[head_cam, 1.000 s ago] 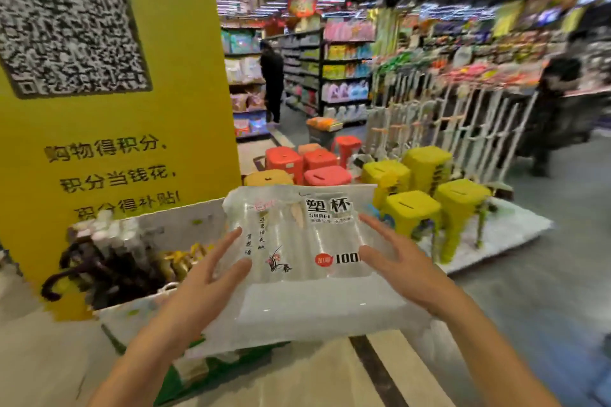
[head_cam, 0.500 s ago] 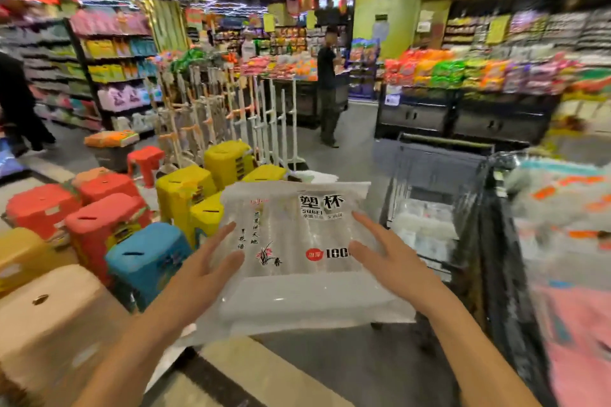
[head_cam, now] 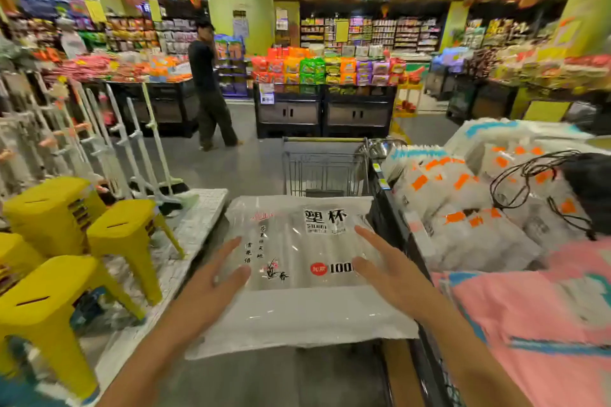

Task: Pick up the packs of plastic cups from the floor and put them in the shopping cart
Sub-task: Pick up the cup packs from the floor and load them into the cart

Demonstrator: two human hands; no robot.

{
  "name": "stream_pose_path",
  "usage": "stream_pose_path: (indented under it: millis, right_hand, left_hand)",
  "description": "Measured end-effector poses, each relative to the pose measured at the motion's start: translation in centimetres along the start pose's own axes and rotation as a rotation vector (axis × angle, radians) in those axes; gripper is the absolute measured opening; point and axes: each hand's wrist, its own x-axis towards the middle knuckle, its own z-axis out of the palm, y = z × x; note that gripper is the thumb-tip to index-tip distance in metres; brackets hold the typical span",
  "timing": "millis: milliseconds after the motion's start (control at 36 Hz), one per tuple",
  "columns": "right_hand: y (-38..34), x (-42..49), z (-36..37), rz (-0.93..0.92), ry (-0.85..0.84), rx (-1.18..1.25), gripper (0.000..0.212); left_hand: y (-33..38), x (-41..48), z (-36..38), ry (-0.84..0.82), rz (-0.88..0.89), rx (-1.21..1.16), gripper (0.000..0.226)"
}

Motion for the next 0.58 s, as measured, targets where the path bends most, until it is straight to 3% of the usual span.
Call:
stream_pose_path:
  millis: [250,583]
  right_hand:
    - [1.7,8.2,-0.6,0.107,0.132,-0.017,0.055]
    - [10.5,22.3,-3.0,0.115,0.108,0.036,0.057]
  left_hand:
    - [-0.3,12.6,0.6,-0.172,0.058,-0.026,0.052]
    - [-1.1,27.1,7.6,-0.195,0.013,0.005,0.052]
